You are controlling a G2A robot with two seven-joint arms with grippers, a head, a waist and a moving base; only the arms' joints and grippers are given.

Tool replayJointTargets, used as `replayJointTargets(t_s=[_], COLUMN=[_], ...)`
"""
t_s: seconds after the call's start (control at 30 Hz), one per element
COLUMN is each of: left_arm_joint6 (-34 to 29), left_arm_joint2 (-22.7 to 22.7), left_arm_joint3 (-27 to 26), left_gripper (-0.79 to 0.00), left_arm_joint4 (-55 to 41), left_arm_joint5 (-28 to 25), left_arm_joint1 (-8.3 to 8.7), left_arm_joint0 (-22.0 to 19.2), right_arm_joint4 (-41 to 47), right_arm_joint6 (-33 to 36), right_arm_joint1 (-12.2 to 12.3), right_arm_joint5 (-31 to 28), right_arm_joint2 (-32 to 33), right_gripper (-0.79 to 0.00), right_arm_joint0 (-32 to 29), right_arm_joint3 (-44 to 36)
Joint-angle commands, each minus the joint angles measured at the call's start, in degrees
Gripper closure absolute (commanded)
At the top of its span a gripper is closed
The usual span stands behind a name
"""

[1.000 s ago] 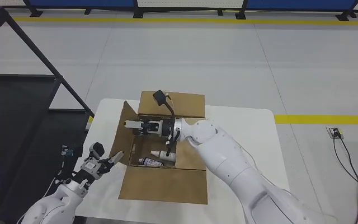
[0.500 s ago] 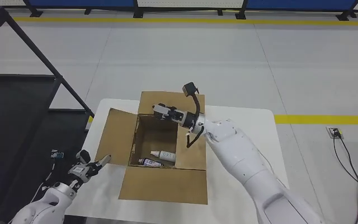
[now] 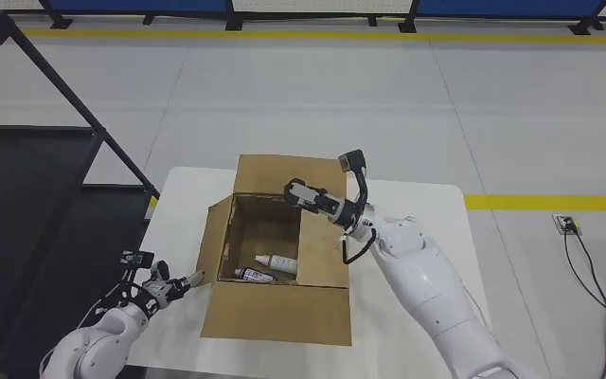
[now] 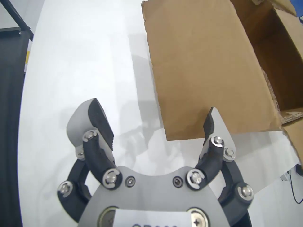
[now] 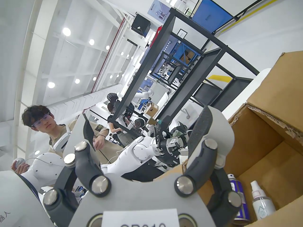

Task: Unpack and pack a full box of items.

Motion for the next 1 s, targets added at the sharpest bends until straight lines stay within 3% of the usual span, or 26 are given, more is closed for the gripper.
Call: replayJointTargets(t_s=[0.0, 0.27, 0.4, 0.53, 0.77, 0.87, 0.97], left_arm_joint6=[0.4, 0.0, 1.8, 3.9, 6.3, 4.0, -1.1], left_arm_joint2=[0.8, 1.2, -2.0, -7.2, -15.5, -16.1, -14.0], left_arm_joint3=[0.7, 1.9, 0.3, -5.4, -19.9, -24.6, -27.0], left_gripper=[-0.785, -0.785, -0.785, -0.785, -0.785, -0.785, -0.785], left_arm_joint4=[1.3, 1.6, -1.4, -4.9, -10.0, -14.6, -19.5], left_arm_joint5=[-0.4, -1.1, -0.4, 0.0, -1.1, -2.3, -2.6], left_arm_joint1=[-0.02, 0.07, 0.27, 0.59, 0.86, 0.89, 1.03], left_arm_joint0=[-0.6, -1.3, -0.9, 1.2, 6.7, 7.7, 6.9], right_arm_joint4=[-0.5, -1.9, -2.8, -3.8, -3.9, -4.0, -4.0], right_arm_joint6=[-0.1, -0.5, -1.9, -3.5, -4.1, -4.2, -4.2], right_arm_joint1=[0.4, 1.3, 1.6, 1.8, 2.7, 3.4, 4.3], right_arm_joint5=[1.1, 3.8, 4.8, 5.4, 4.4, 3.4, 2.2], right_arm_joint2=[0.7, 2.1, 2.5, 3.0, 5.3, 7.5, 10.1], right_gripper=[-0.785, -0.785, -0.785, -0.785, -0.785, -0.785, -0.785], right_arm_joint0=[-1.3, -4.3, -4.8, -5.5, -7.6, -9.5, -12.5], right_arm_joint3=[-2.0, -6.5, -6.9, -7.4, -9.2, -10.9, -13.8])
